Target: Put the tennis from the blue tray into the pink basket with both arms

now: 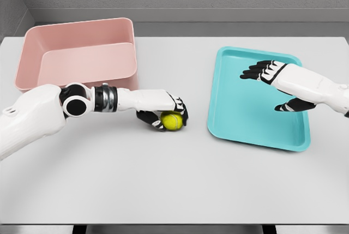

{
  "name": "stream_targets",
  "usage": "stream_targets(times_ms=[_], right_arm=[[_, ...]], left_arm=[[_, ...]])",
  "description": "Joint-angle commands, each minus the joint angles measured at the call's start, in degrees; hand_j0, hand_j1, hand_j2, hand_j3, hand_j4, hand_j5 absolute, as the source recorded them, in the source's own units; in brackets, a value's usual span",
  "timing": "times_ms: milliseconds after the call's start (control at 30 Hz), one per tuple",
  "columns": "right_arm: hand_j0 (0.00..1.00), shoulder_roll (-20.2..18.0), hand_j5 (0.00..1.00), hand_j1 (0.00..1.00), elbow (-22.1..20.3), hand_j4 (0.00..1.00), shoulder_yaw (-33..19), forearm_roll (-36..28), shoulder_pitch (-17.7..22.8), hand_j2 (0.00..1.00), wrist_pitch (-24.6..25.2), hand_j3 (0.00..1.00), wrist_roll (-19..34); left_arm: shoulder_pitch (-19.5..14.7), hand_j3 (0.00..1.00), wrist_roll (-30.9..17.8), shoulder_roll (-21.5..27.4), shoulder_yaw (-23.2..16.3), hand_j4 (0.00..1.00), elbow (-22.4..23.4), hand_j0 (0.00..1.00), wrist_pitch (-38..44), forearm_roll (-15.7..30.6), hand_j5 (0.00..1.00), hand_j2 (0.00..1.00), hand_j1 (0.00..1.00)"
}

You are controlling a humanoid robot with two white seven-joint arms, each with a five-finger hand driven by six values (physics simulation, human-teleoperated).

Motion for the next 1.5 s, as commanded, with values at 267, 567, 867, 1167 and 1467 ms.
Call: stream_targets(times_ms=[267, 567, 867, 1167, 1467], right_arm=[[1.0, -0.01, 1.0, 1.0, -0.02, 1.0, 0.11, -0.38, 0.0, 1.0, 0.14, 1.0, 0.4], [1.0, -0.01, 1.0, 1.0, 0.07, 1.0, 0.19, -0.38, 0.0, 1.0, 0.14, 1.0, 0.49], [1.0, -0.1, 1.0, 1.0, -0.11, 1.0, 0.19, -0.29, -0.18, 1.0, 0.14, 1.0, 0.58], [1.0, -0.19, 1.0, 1.0, -0.2, 1.0, 0.19, -0.29, -0.18, 1.0, 0.14, 1.0, 0.58], [1.0, -0.28, 1.0, 1.0, -0.2, 1.0, 0.19, -0.29, -0.18, 1.0, 0.14, 1.0, 0.58]], left_arm=[[-0.09, 0.54, 0.02, 2.2, 3.94, 0.54, -3.26, 0.54, 0.07, 0.22, 0.54, 0.54, 0.54], [-0.18, 0.54, 0.46, 5.63, 5.78, 0.54, -7.12, 0.54, 0.07, 0.31, 0.54, 0.54, 0.54], [-0.09, 0.54, 1.08, 7.65, 8.33, 0.54, -7.74, 0.54, 0.07, 0.31, 0.54, 0.54, 0.54], [0.0, 0.53, 1.16, 8.88, 10.26, 0.53, -9.14, 0.53, 0.07, 0.31, 0.53, 0.53, 0.53], [0.0, 0.53, 1.78, 11.16, 12.02, 0.53, -10.38, 0.53, 0.07, 0.39, 0.53, 0.53, 0.53]])
